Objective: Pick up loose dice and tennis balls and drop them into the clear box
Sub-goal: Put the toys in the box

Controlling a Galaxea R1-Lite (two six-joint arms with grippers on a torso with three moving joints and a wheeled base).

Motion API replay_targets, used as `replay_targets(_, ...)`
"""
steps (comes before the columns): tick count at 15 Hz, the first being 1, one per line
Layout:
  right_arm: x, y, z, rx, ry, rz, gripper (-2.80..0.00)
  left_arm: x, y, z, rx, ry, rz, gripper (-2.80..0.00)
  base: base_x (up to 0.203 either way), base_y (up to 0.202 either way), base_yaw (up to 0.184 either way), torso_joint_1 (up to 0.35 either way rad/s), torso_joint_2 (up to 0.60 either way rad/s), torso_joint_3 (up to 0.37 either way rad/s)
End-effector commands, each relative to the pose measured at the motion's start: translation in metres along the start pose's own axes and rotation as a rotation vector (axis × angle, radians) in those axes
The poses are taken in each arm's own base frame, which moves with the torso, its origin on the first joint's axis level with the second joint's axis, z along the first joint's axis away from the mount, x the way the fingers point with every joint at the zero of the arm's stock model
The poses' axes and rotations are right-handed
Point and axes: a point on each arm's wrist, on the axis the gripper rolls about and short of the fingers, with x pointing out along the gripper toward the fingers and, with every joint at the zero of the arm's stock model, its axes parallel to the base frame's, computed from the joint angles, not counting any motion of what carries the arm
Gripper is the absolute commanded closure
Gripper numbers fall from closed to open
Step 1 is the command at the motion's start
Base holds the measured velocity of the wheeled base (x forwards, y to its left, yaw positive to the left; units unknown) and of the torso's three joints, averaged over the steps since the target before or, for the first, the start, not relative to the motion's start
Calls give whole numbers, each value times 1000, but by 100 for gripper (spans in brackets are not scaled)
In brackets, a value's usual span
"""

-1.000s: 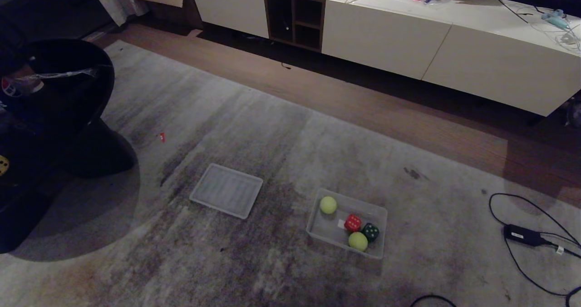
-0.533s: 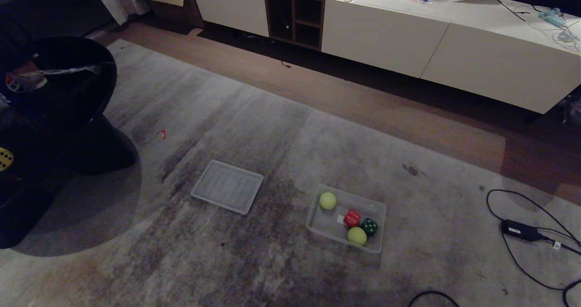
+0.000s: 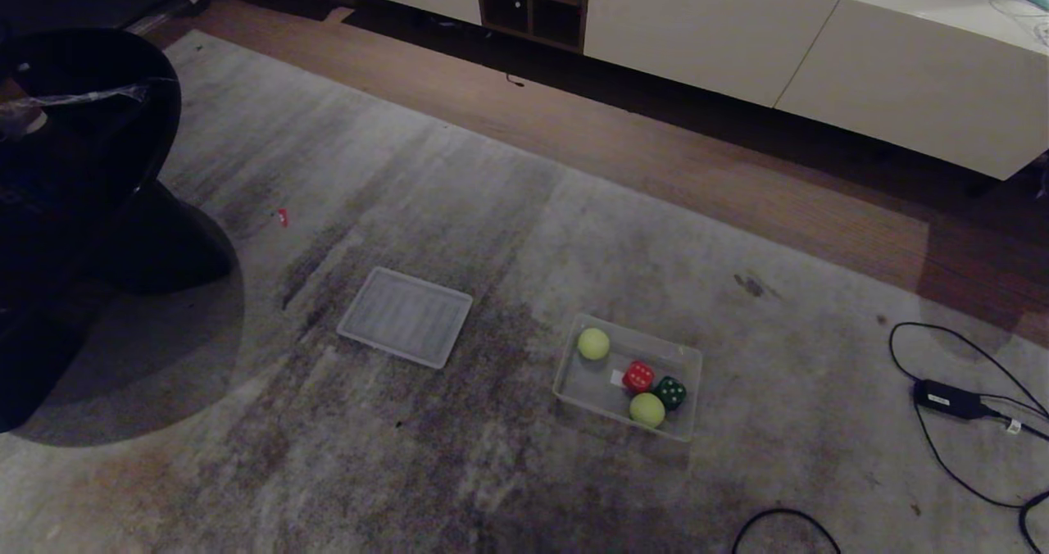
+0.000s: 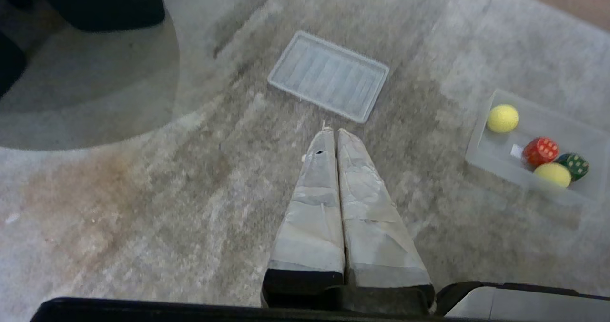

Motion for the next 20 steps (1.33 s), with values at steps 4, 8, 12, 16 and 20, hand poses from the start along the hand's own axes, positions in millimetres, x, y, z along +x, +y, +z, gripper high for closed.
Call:
replay_targets(4, 0, 0, 0, 0, 2, -1, 0, 0, 0, 0, -1, 3, 1, 0, 0, 0, 0, 2, 2, -199)
replay_targets(8, 0, 0, 0, 0, 1, -1, 0, 0, 0, 0, 7, 3, -2, 0, 0, 0, 0, 1, 1, -196)
replay_targets(12, 0, 0, 0, 0, 3, -1, 0, 0, 0, 0, 5, 3, -2, 0, 0, 0, 0, 3, 3, -200)
replay_targets(16, 0, 0, 0, -1, 4, 0, 0, 0, 0, 0, 5, 3, -2, 0, 0, 0, 0, 2, 5, -194)
replay_targets(20, 0, 0, 0, -1, 2, -1, 0, 0, 0, 0, 4, 3, -2, 0, 0, 0, 0, 3, 2, -194)
